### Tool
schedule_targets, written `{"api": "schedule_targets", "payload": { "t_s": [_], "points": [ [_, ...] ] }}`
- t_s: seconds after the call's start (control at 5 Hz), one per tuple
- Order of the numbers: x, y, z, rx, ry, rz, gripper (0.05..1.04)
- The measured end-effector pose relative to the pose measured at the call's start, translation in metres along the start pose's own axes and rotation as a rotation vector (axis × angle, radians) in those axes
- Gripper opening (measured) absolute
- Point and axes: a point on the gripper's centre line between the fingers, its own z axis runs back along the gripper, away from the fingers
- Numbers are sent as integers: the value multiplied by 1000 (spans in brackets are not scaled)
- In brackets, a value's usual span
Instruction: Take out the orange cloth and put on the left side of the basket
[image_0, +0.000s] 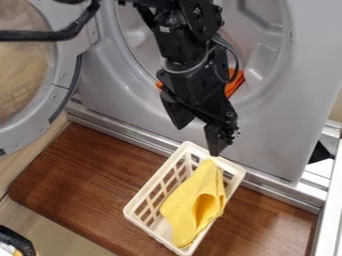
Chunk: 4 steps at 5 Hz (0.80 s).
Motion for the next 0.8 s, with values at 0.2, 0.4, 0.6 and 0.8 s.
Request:
{"api": "schedule_targets", "payload": {
  "t_s": [0.2,0.4,0.6,0.8],
  "points": [
    [-3,-1,-5,-6,20,3,999],
    [2,20,-7,-5,5,38,999],
    [18,38,-9,-10,-18,41,999],
    [31,65,-14,7,-37,72,999]
  ]
}}
